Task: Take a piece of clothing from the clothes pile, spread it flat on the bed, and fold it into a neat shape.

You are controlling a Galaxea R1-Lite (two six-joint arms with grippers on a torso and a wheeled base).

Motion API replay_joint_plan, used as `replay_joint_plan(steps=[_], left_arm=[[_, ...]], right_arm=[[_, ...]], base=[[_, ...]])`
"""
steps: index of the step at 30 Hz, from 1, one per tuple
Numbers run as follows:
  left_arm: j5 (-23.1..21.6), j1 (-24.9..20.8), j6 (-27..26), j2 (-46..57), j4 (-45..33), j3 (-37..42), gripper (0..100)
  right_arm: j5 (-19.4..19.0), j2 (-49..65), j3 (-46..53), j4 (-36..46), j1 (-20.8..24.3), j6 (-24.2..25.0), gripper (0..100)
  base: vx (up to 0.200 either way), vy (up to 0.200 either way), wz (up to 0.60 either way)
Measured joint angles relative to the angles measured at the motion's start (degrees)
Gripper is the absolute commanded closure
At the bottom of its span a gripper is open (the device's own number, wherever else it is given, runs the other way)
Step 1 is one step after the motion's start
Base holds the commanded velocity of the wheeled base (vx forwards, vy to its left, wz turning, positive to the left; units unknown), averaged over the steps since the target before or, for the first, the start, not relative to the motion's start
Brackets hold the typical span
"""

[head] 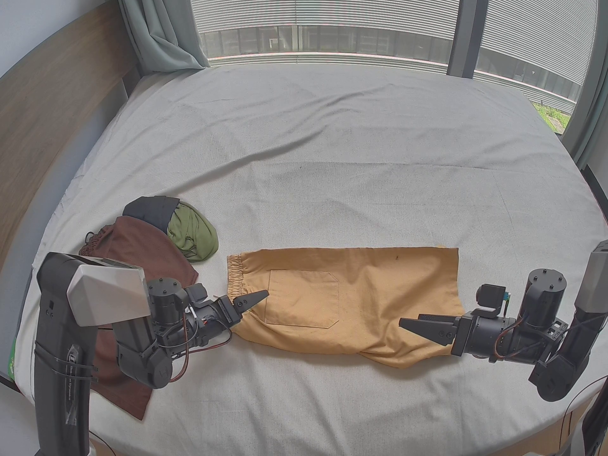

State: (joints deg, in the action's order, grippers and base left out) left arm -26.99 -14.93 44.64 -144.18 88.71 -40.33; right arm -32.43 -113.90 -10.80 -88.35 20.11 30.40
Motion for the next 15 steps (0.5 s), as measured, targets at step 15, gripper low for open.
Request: replay_joint_plan(steps=[15], left_arm=[[-0.05,0.09,-0.5,-0.2,0.18,-0.05,100]], right_arm=[[0.0,-0.3,0.35,-0.04,0.0,-0.06,0]], base=[[0.0,0.0,0.0]])
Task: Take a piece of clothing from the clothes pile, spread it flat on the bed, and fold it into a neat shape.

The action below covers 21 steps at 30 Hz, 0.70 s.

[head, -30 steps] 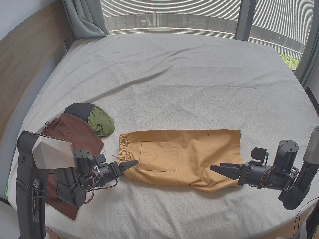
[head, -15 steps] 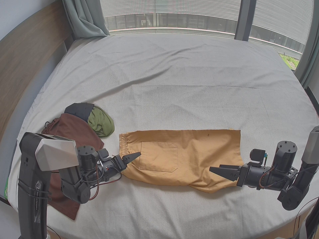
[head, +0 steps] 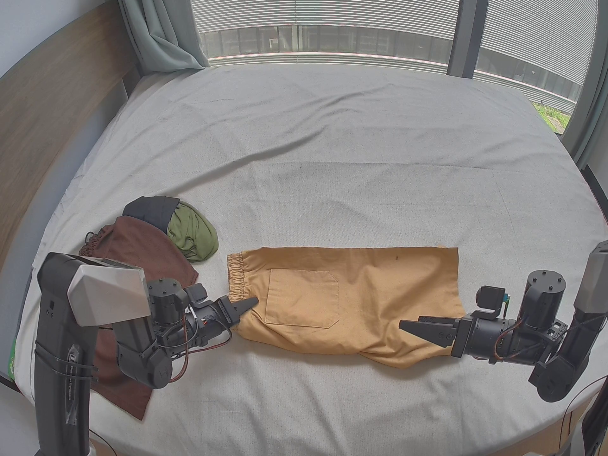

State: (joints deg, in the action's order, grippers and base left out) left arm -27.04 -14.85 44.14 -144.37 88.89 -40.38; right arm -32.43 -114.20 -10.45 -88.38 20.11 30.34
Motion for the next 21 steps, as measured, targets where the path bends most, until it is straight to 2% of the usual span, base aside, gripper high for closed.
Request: replay_joint_plan(steps=[7,21], left_arm=[[-0.3,0.61,-4.11,0.72,0.01,0.22,100],[-1.8,3.69,-6.05,6.91,0.04,3.96,100]], right_arm=[[0.02,-0.02,0.09,0.0,-0.24,0.0,0],[0.02,-0.46,0.0,0.0,-0.2,-1.15,0]], base=[[0.0,0.0,0.0],[0.0,0.0,0.0]])
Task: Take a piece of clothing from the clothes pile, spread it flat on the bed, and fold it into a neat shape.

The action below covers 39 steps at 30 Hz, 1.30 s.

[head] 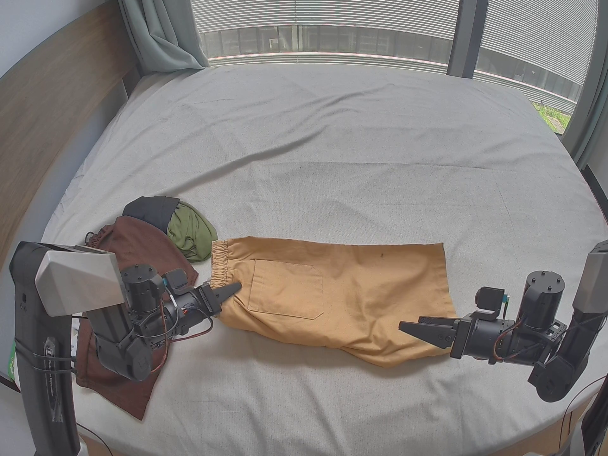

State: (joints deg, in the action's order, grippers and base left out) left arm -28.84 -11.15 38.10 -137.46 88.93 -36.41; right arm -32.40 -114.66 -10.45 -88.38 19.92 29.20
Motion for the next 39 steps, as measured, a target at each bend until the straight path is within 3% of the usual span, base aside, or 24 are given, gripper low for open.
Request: replay_joint_plan(steps=[10,39], left_arm=[[-0.79,3.85,-6.05,2.15,-0.06,3.95,100],[-10.05,15.26,-10.54,8.9,0.0,10.73,100]], right_arm=[[0.0,-0.02,0.22,0.0,0.33,-0.11,0],[0.0,-0.8,0.34,0.06,0.63,-0.11,0]], base=[[0.0,0.0,0.0],[0.0,0.0,0.0]])
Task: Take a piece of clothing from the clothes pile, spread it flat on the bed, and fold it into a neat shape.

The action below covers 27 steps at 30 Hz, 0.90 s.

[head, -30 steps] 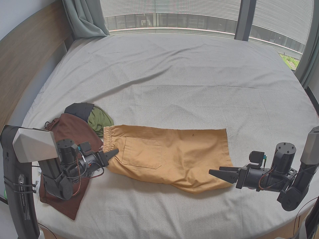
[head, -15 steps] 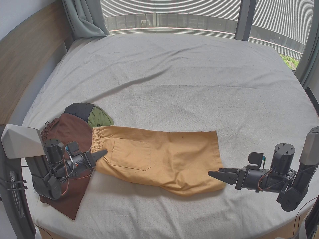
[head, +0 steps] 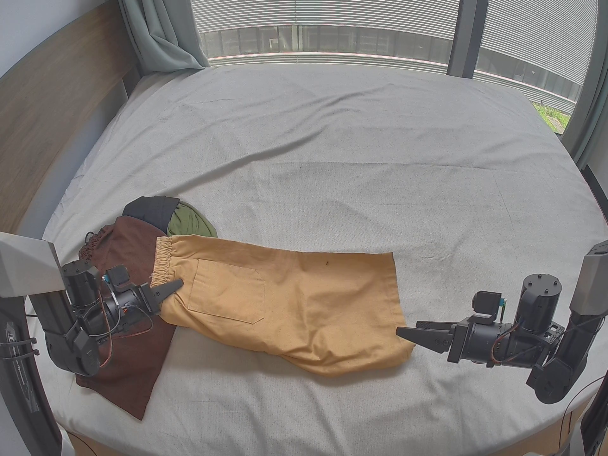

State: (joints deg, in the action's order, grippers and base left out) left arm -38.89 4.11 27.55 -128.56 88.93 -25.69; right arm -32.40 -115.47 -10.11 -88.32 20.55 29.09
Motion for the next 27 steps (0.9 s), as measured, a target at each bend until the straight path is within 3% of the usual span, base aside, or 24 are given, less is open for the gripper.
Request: replay_joint_plan(steps=[11,27], left_arm=[[-1.62,-0.56,0.01,3.47,0.0,1.46,100],[1.01,-12.45,0.23,5.19,0.02,-0.17,100]], right_arm=[[0.0,0.0,-0.02,-0.04,0.0,0.0,0],[0.0,0.23,-0.09,-0.06,-0.18,0.0,0]], base=[[0.0,0.0,0.0],[0.0,0.0,0.0]])
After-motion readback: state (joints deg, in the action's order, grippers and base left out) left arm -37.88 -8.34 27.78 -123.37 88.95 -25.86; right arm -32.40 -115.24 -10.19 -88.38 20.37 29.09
